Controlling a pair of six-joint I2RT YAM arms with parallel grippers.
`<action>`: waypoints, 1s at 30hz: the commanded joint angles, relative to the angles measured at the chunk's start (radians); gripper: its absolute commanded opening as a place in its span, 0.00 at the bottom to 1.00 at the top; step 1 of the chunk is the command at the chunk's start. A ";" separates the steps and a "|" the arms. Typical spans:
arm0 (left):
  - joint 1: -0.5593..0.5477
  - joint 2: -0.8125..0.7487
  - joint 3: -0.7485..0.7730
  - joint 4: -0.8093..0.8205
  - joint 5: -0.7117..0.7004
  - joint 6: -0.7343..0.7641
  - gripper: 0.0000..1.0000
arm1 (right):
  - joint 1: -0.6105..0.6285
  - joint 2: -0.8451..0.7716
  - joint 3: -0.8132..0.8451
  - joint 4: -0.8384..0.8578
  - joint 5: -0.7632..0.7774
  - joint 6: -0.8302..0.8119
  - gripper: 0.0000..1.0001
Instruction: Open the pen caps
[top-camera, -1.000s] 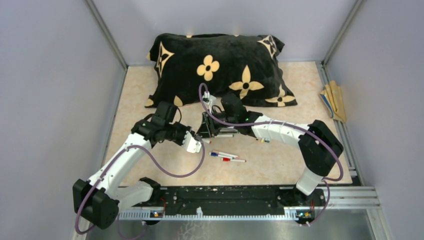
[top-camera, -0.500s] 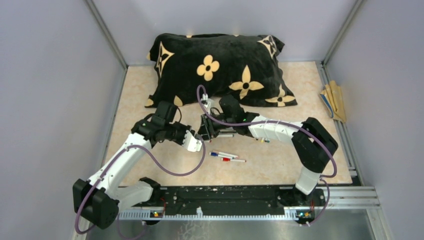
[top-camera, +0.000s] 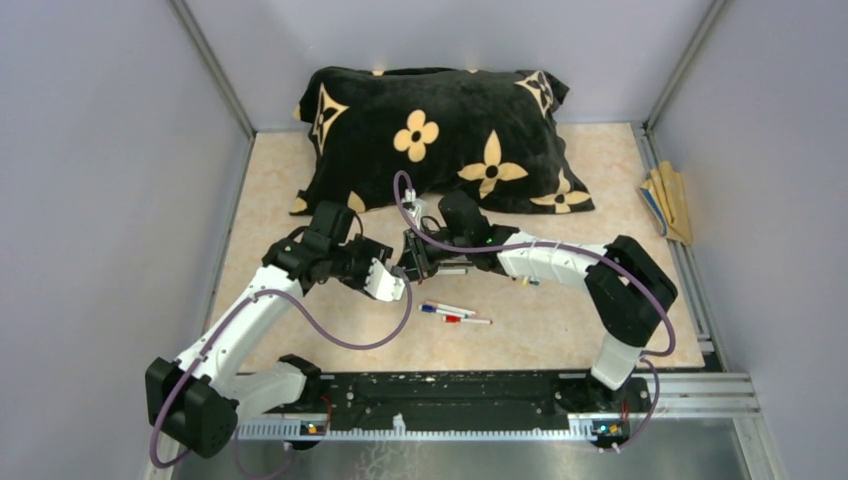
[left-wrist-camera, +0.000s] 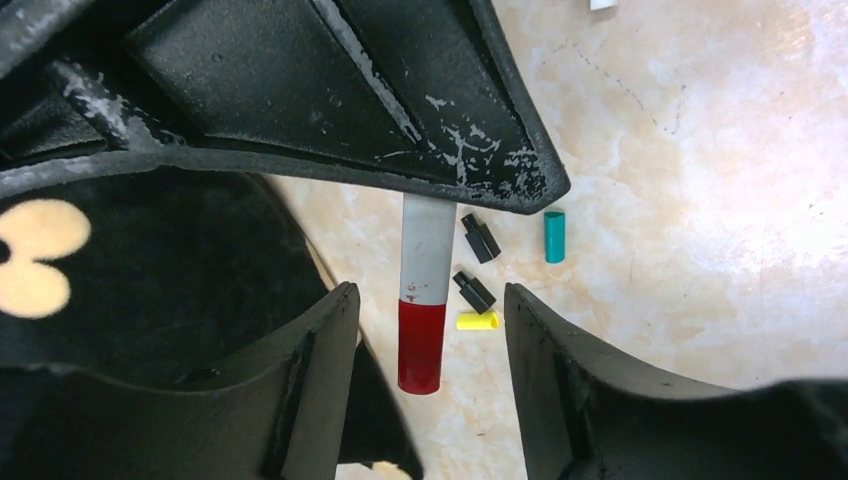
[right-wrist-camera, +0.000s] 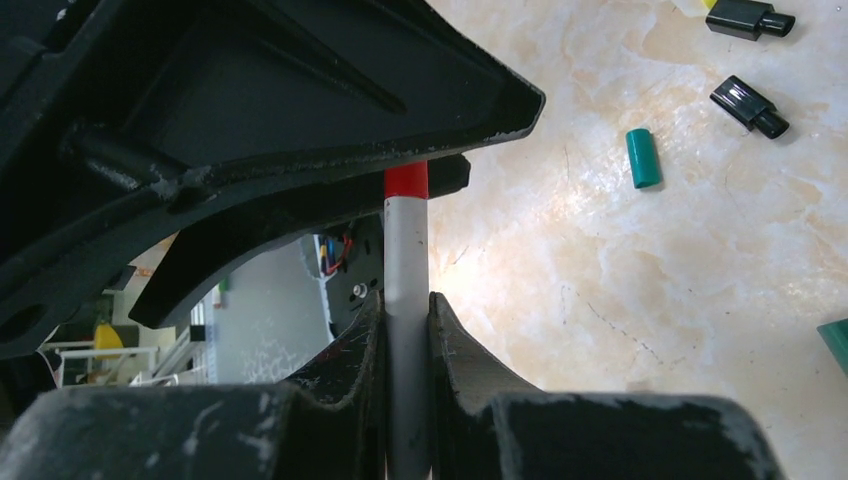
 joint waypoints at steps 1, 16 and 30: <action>-0.003 -0.010 -0.004 -0.005 -0.022 0.026 0.60 | 0.002 -0.059 -0.007 0.009 -0.002 -0.007 0.00; -0.003 0.007 -0.046 0.040 -0.126 0.067 0.00 | -0.015 -0.081 -0.027 -0.055 0.004 -0.024 0.00; 0.222 0.185 -0.030 0.182 -0.168 0.113 0.00 | -0.074 -0.350 -0.237 -0.261 0.135 -0.096 0.00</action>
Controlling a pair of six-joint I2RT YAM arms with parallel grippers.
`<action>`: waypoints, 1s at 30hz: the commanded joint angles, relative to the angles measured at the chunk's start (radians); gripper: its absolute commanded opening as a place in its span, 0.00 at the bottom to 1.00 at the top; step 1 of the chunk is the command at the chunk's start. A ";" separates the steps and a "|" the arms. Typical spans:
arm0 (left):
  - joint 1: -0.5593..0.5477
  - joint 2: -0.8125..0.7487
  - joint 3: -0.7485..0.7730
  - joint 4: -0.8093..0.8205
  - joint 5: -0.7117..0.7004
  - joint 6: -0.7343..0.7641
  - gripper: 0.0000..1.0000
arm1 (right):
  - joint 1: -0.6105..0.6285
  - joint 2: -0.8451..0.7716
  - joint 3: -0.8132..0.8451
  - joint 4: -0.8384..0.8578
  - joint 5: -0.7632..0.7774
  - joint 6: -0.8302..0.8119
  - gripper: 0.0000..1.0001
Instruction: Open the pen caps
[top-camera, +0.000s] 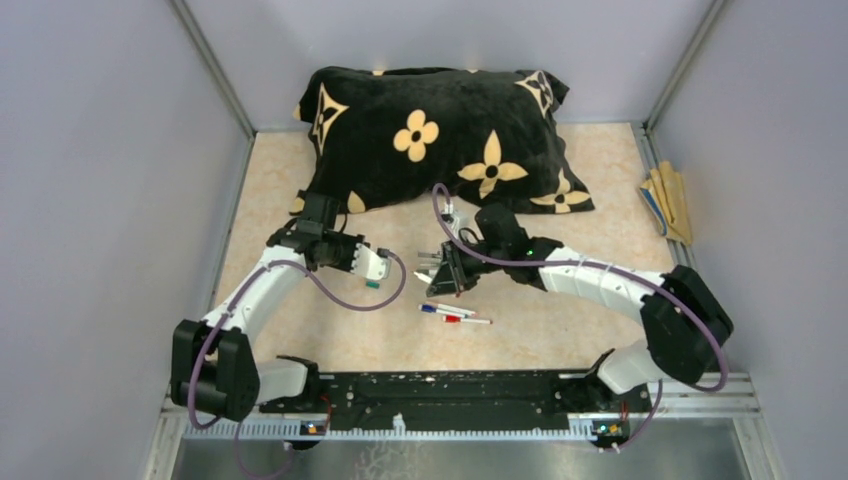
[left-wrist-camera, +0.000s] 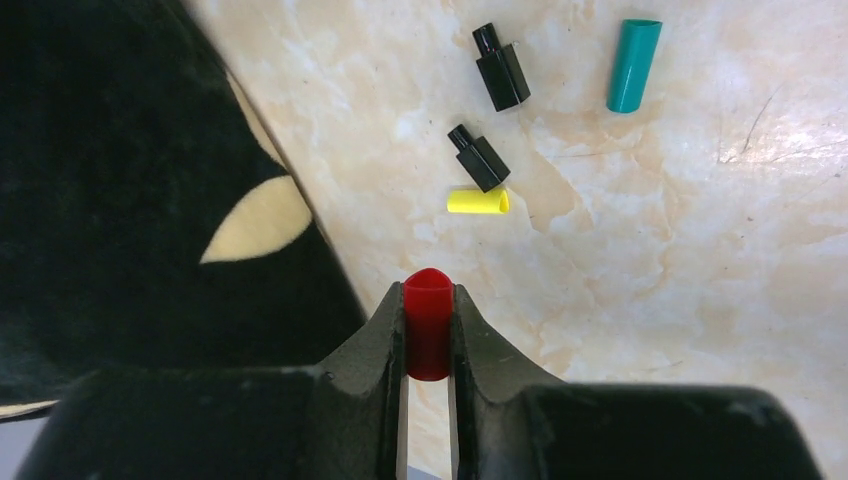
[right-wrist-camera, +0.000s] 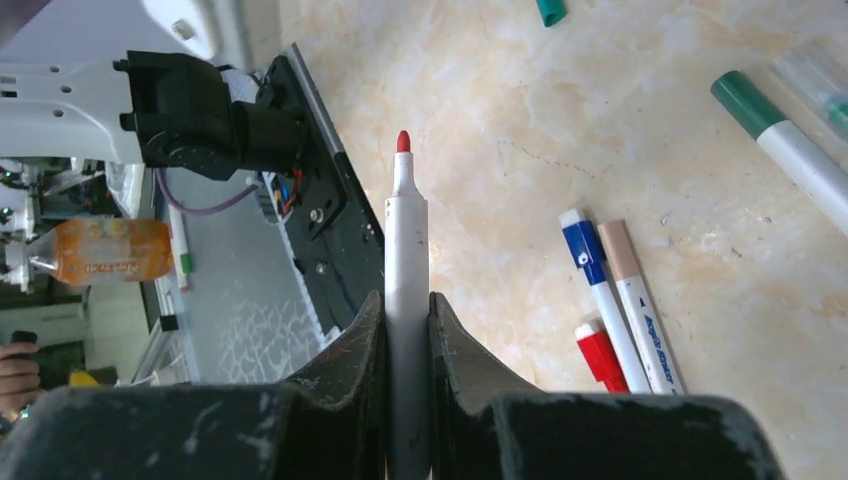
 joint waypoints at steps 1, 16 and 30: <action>0.020 0.028 0.034 0.020 0.004 -0.014 0.00 | -0.016 -0.117 -0.027 -0.097 0.108 -0.041 0.00; 0.073 0.170 -0.099 0.078 0.095 -0.244 0.00 | -0.457 -0.442 -0.207 -0.385 0.955 0.117 0.00; 0.095 0.301 -0.076 0.133 0.103 -0.338 0.15 | -0.495 -0.193 -0.307 -0.225 1.025 0.140 0.22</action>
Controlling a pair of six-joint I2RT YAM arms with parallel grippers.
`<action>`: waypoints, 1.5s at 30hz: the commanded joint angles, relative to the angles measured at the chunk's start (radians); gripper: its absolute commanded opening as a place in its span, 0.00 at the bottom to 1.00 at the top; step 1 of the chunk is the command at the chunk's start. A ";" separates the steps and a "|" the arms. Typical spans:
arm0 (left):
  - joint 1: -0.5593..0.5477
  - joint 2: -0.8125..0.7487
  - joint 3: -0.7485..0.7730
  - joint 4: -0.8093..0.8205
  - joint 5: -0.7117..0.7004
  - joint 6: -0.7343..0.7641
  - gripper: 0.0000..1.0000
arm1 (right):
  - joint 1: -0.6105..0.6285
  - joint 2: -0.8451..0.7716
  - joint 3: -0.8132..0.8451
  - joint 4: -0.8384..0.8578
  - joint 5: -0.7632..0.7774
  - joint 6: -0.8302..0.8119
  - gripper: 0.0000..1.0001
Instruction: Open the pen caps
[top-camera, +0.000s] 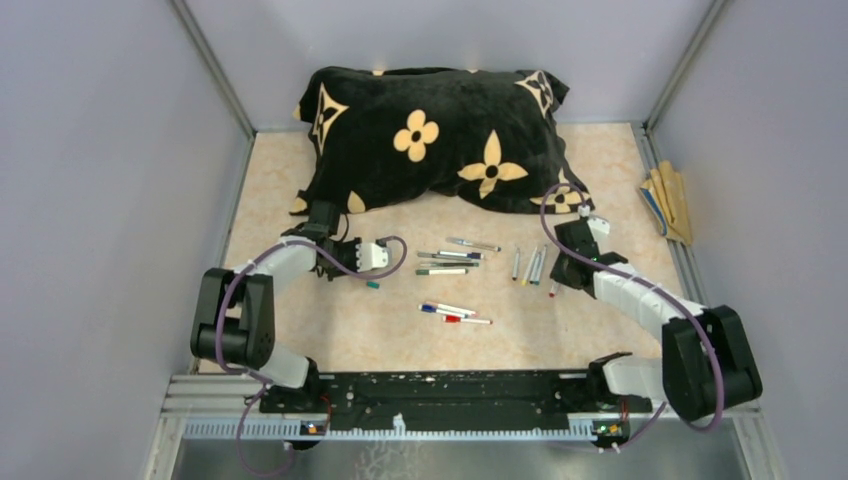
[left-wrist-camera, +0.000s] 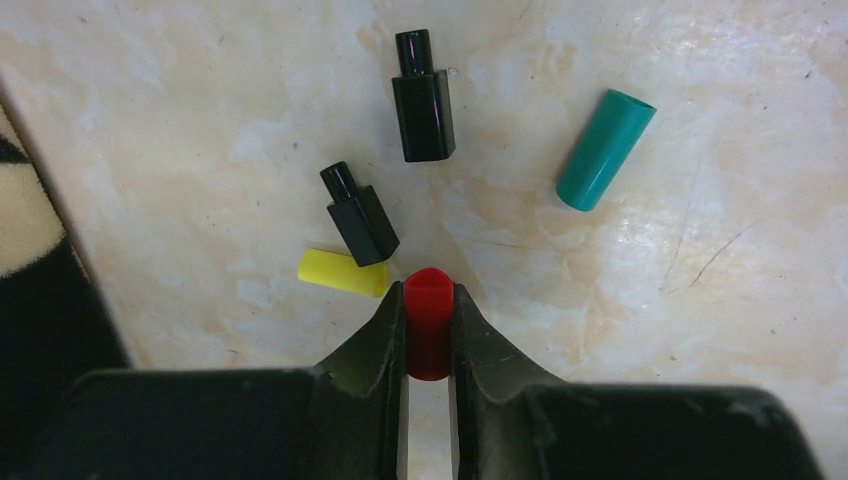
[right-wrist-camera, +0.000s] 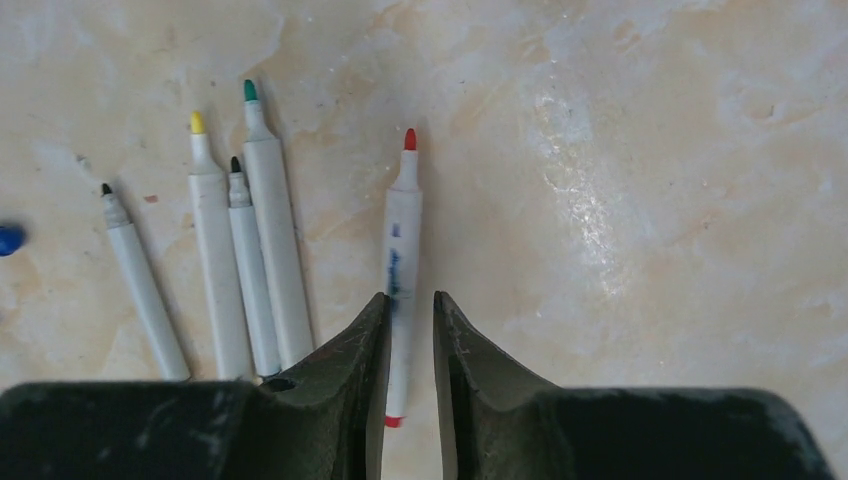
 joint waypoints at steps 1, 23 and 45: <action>0.005 0.034 -0.006 -0.033 0.035 -0.041 0.21 | -0.006 0.083 -0.002 0.099 0.052 -0.013 0.22; 0.004 -0.064 0.215 -0.280 0.159 -0.094 0.99 | 0.033 -0.052 0.114 0.048 -0.133 -0.149 0.32; 0.034 -0.166 0.393 -0.452 0.250 -0.219 0.99 | 0.607 0.116 0.087 0.155 -0.498 -0.378 0.53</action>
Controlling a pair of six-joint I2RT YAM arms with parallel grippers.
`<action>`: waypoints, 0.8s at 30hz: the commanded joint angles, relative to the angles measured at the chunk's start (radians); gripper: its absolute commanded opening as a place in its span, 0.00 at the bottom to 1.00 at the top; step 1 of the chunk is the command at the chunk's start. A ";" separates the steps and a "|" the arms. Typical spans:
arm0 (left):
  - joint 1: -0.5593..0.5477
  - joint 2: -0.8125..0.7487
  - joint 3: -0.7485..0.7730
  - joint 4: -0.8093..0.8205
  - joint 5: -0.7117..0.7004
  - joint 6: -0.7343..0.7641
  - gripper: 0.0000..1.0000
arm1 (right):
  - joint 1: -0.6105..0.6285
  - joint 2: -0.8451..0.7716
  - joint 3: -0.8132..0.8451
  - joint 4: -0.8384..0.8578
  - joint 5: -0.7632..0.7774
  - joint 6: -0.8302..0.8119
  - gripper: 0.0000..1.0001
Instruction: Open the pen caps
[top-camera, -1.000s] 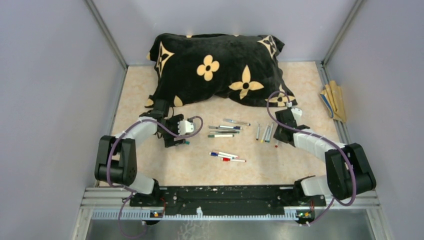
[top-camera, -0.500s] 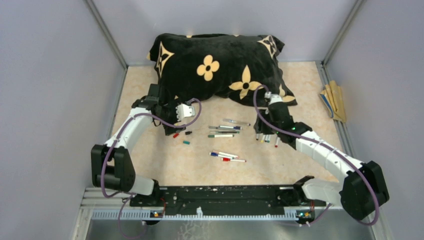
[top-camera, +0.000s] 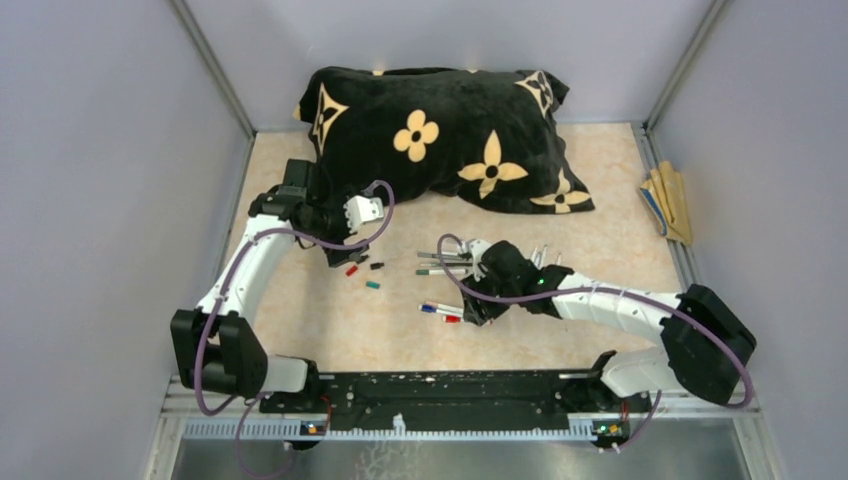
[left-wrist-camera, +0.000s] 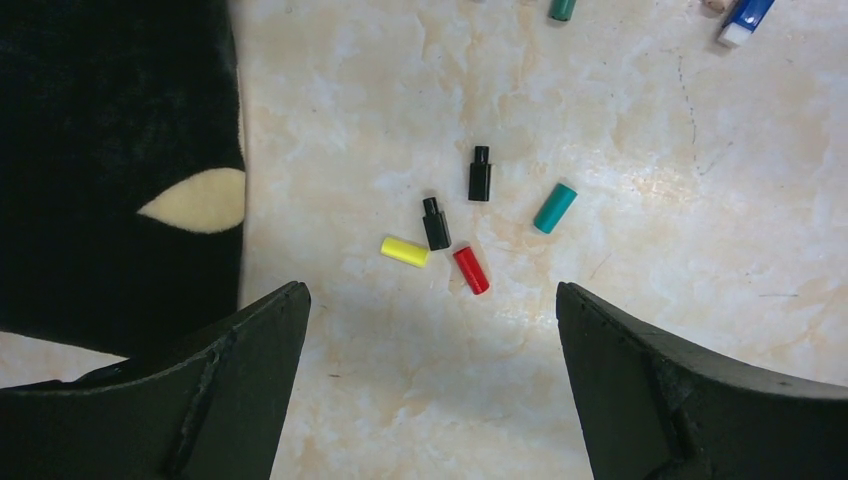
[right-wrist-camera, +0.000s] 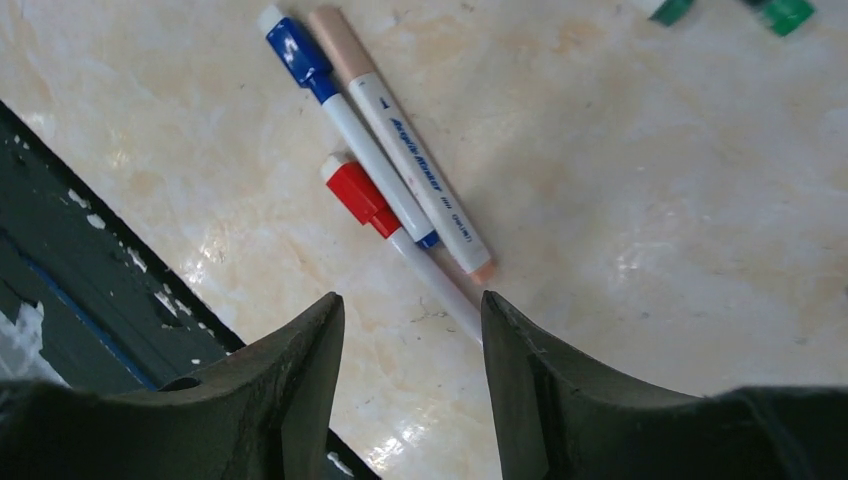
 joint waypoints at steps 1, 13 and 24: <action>0.011 -0.019 0.015 -0.056 0.042 -0.004 0.99 | 0.062 0.039 -0.020 0.067 -0.012 -0.014 0.53; 0.013 -0.034 0.007 -0.070 0.030 0.010 0.99 | 0.104 0.096 -0.050 0.101 0.095 -0.020 0.52; 0.013 -0.036 0.025 -0.078 0.035 0.016 0.99 | 0.202 0.099 -0.066 0.091 0.168 0.014 0.19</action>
